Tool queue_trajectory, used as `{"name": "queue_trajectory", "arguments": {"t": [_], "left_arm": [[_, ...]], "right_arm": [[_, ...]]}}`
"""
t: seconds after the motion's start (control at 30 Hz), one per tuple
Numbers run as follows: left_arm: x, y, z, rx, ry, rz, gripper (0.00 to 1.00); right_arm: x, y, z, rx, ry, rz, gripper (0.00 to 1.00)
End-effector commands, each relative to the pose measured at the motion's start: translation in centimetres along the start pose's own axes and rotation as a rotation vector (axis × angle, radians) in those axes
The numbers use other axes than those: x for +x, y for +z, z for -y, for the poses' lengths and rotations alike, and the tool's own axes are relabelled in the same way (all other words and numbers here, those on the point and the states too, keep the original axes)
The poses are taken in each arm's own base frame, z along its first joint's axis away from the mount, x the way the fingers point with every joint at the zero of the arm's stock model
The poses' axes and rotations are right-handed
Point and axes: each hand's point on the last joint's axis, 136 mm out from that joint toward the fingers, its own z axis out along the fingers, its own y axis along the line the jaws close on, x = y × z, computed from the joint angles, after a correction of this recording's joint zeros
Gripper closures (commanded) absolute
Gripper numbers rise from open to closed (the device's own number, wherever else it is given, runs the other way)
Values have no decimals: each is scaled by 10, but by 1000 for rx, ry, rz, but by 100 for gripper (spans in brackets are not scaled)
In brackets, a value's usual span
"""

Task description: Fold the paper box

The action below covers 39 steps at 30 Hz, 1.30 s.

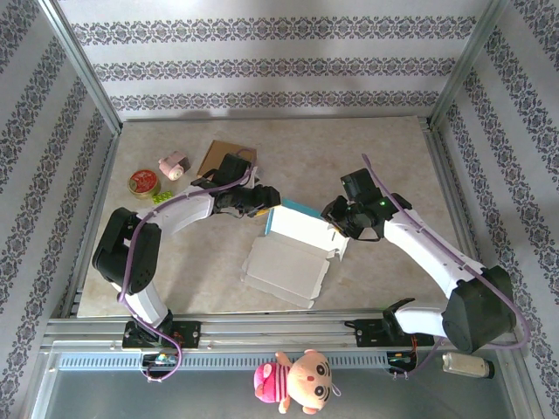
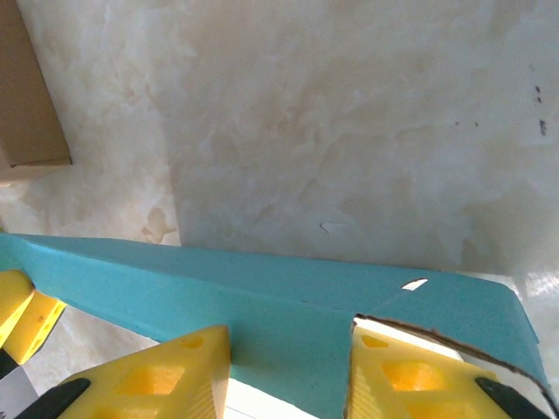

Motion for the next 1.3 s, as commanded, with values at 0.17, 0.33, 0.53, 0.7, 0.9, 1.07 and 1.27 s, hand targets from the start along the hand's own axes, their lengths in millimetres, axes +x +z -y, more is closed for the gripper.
{"name": "queue_trajectory", "arguments": {"t": [0.17,0.33,0.53,0.7,0.9,1.07,1.27], "left_arm": [[-43,-36,34,44,189,302,56],[-64,-75,41,-6,331,522,56],[-56,-74,10,-87,333,560,52],[-45,-55,-18,-126,279,518,46],[-40,-52,-22,-111,266,510,45],[-38,-53,-23,-108,263,511,45],[-35,-53,-15,-66,273,503,44]], "right_arm": [[-30,-3,-80,-189,-275,127,65],[-45,3,-118,-252,-399,178,65],[-49,32,-116,-176,-524,189,62],[-47,52,-102,-123,-558,167,61],[-46,44,-98,-106,-556,167,49],[-48,21,-90,-107,-536,196,41],[-46,9,-70,-96,-509,221,40]]}}
